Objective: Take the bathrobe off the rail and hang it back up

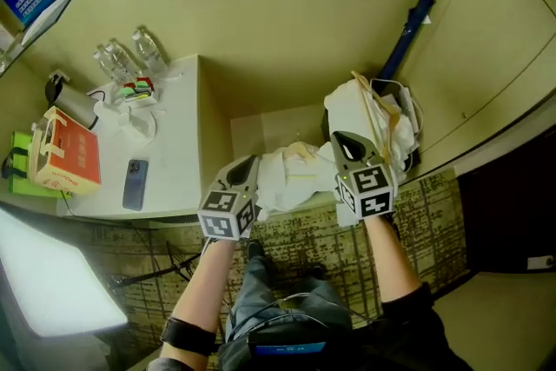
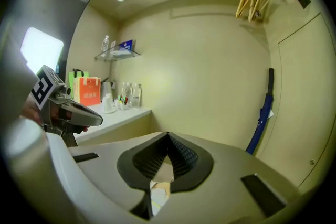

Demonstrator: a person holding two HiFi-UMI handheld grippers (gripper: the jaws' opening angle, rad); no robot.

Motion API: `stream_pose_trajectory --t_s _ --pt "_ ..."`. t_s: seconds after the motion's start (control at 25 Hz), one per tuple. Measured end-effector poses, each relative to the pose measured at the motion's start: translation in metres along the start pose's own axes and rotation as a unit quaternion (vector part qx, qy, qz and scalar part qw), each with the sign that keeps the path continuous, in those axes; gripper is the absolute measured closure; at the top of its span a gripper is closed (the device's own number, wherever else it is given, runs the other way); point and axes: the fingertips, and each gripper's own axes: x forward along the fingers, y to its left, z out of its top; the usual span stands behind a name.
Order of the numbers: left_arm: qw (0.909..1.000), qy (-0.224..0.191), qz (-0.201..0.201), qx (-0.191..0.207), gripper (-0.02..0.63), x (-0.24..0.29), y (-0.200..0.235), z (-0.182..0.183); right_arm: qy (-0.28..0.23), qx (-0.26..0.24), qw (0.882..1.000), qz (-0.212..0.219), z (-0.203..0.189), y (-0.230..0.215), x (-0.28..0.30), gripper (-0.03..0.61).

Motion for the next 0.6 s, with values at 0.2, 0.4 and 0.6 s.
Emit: stream_pose_trajectory --t_s 0.2,0.4,0.6 --pt "0.9983 -0.034 0.031 0.036 0.612 -0.051 -0.011 0.043 -0.038 0.015 0.999 0.009 0.032 0.001 -0.058 0.557" --pt "0.9932 -0.061 0.061 0.078 0.612 -0.096 -0.018 0.067 -0.063 0.046 0.997 -0.009 0.035 -0.006 -0.108 0.557" --pt "0.9914 -0.076 0.080 0.070 0.612 -0.134 -0.019 0.067 -0.063 0.079 0.995 -0.021 0.013 -0.013 -0.140 0.557"
